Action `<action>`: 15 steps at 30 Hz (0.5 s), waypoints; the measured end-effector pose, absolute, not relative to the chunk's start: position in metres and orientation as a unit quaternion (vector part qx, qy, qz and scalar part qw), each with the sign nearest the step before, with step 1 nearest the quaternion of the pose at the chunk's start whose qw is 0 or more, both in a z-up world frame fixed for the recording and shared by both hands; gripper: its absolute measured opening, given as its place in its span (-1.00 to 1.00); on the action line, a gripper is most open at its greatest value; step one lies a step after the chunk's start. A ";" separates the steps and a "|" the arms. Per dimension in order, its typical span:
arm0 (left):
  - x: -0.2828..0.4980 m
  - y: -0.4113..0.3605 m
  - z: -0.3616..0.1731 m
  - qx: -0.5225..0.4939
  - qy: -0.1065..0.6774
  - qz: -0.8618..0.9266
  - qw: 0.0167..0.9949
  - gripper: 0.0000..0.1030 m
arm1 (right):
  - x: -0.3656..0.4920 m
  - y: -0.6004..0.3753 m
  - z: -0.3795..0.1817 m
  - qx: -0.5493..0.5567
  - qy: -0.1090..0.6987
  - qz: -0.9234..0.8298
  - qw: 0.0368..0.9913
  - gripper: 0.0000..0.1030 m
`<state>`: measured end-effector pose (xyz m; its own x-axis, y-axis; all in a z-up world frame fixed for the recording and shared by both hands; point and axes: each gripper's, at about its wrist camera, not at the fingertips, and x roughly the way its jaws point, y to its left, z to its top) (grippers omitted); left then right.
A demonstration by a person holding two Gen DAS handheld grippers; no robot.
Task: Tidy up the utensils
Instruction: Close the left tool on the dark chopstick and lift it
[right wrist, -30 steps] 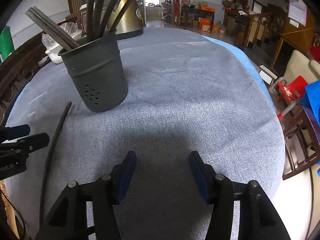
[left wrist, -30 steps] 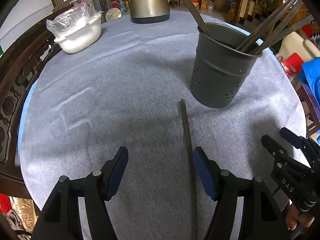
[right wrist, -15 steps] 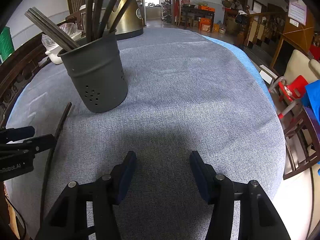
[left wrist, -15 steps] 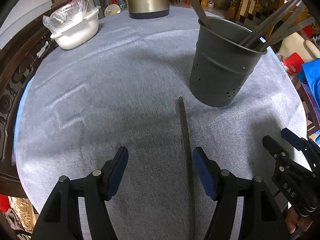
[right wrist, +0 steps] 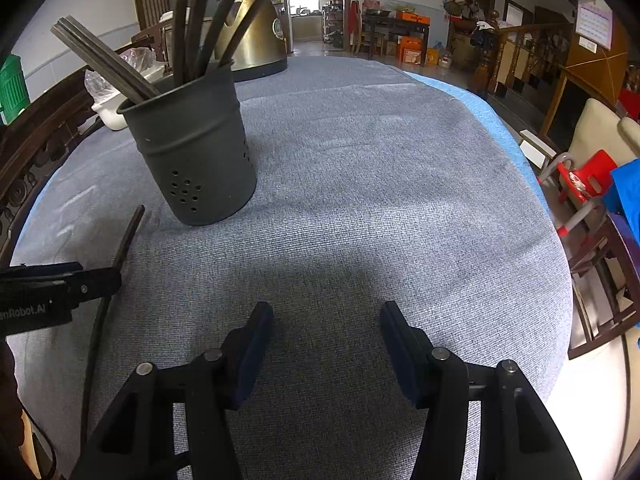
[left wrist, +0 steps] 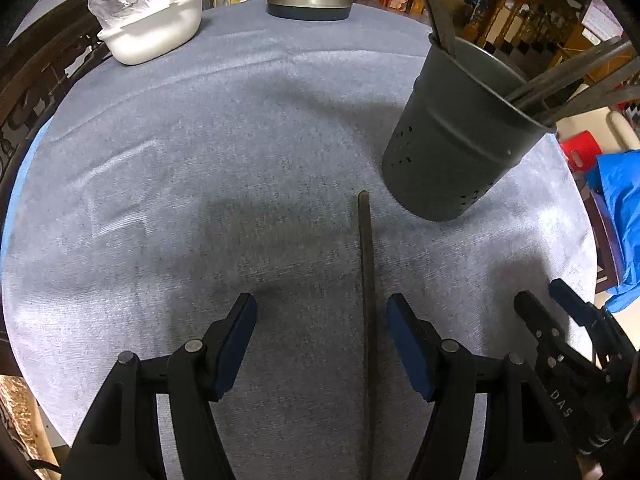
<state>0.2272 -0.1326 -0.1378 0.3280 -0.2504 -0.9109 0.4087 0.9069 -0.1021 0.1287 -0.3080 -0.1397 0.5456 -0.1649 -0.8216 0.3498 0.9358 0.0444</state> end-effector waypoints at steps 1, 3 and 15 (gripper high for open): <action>0.229 -0.134 -0.138 0.074 0.543 -0.203 0.811 0.33 | 0.129 -0.308 -0.140 0.102 0.453 -0.147 0.873 0.16; 0.232 -0.138 -0.138 0.074 0.542 -0.204 0.812 0.33 | 0.129 -0.308 -0.139 0.101 0.453 -0.147 0.873 0.16; 0.227 -0.141 -0.139 0.082 0.522 -0.224 0.819 -0.81 | 0.129 -0.307 -0.140 0.101 0.455 -0.148 0.872 0.16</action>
<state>0.2274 -0.1414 -0.1386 0.3540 -0.2799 -0.8924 0.4522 0.8864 -0.0986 0.1291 -0.3065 -0.1401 0.5423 -0.1662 -0.8236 0.3495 0.9360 0.0412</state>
